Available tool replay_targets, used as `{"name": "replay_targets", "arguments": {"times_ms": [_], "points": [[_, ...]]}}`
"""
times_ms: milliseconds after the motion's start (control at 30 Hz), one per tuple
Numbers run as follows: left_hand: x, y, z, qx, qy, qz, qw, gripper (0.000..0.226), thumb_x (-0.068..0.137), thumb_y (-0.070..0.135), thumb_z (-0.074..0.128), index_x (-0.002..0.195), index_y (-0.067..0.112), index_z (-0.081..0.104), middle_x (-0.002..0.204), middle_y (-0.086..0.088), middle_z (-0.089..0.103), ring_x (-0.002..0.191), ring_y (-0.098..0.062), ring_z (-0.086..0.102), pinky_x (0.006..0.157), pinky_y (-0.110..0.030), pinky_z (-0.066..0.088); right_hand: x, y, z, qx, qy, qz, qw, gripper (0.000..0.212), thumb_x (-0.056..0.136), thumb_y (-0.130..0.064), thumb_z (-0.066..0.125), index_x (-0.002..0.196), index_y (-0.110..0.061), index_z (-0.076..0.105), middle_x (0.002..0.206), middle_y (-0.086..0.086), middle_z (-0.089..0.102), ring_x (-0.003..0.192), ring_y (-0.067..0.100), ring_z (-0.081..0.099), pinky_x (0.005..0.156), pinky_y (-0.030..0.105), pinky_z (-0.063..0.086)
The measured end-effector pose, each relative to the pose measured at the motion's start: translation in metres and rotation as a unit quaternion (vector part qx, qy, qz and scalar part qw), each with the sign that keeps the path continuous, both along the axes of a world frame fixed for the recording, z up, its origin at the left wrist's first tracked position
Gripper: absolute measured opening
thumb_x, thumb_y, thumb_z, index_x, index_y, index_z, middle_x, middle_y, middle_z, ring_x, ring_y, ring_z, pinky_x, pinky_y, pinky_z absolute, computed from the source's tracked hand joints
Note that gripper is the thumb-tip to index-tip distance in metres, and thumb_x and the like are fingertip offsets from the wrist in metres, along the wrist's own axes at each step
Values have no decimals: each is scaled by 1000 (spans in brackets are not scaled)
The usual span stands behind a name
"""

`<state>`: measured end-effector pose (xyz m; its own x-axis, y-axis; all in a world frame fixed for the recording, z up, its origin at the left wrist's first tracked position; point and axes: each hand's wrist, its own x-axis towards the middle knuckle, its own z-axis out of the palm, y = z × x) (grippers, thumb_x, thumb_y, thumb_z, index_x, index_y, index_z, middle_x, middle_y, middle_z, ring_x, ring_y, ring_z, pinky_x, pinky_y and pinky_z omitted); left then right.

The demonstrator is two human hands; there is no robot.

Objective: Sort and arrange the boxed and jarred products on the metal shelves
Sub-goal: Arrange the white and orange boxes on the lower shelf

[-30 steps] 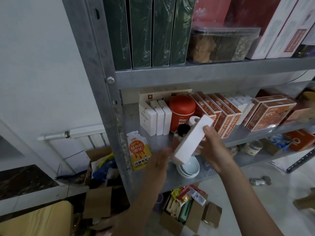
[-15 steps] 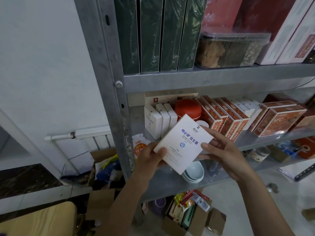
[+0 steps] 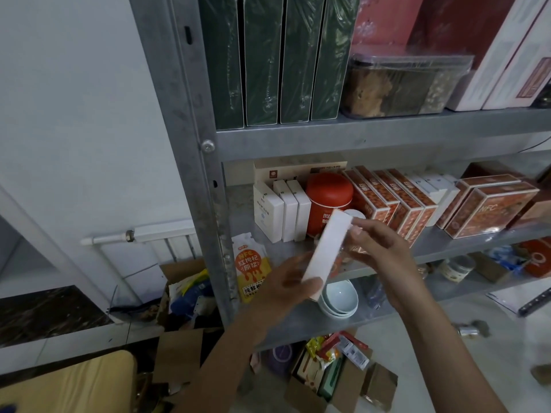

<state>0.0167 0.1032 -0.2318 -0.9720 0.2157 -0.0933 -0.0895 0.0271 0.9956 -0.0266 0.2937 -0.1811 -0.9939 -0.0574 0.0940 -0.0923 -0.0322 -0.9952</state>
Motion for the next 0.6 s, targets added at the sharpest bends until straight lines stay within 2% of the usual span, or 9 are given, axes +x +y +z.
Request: {"name": "replay_targets", "arguments": {"times_ms": [100,167,267,333,433,500,533,600], "points": [[5,-4,4,206,-119,-12,971,59,66,48,76,117,22,60,115,-6,71,108,-25,67,79,-31,58,-5,4,-2,-4,-31,77,997,28,91,-31,62,116,-42,66,105,-21,69,98,-2,65,65,16,55],[8,-5,5,278,-155,-30,947,60,72,46,74,121,14,60,120,-16,68,109,-34,66,81,-42,59,-7,7,-8,-19,-76,120,990,44,85,-36,66,127,-46,53,106,-17,70,99,3,67,64,21,57],[11,-4,5,262,-170,-34,950,60,82,56,62,124,12,60,120,-22,66,105,-37,67,84,-46,59,-5,9,-10,-20,-80,109,991,48,77,-31,70,124,-31,61,101,-2,74,95,15,71,64,22,56],[11,-3,6,226,-166,7,960,61,83,53,54,122,7,62,112,-23,69,98,-34,70,83,-44,59,-4,10,-9,5,-43,39,998,34,77,-27,73,111,-25,68,93,-6,75,89,13,72,58,18,54],[9,1,7,155,-80,80,981,64,79,54,69,124,9,58,107,-12,73,99,-27,71,81,-38,60,-6,8,-9,57,26,-53,997,18,83,-20,74,98,-29,69,84,-18,74,79,2,70,53,14,51],[8,3,5,138,-22,96,986,60,74,49,73,120,13,58,108,-8,73,100,-25,71,77,-35,60,-4,5,-8,96,52,-72,991,10,86,-30,70,94,-35,68,84,-19,73,81,1,69,54,15,51],[8,3,4,147,-19,104,983,54,76,43,74,118,12,59,108,-8,73,100,-26,71,75,-34,60,-1,3,-6,90,51,-58,993,11,88,-42,63,96,-36,67,86,-19,73,83,2,69,55,15,52],[8,1,3,233,-68,129,961,39,83,28,72,114,7,61,106,-13,73,96,-28,71,69,-33,60,-2,8,-6,71,26,-14,997,42,90,-61,40,103,-34,69,96,-20,73,92,1,68,64,18,54]]}}
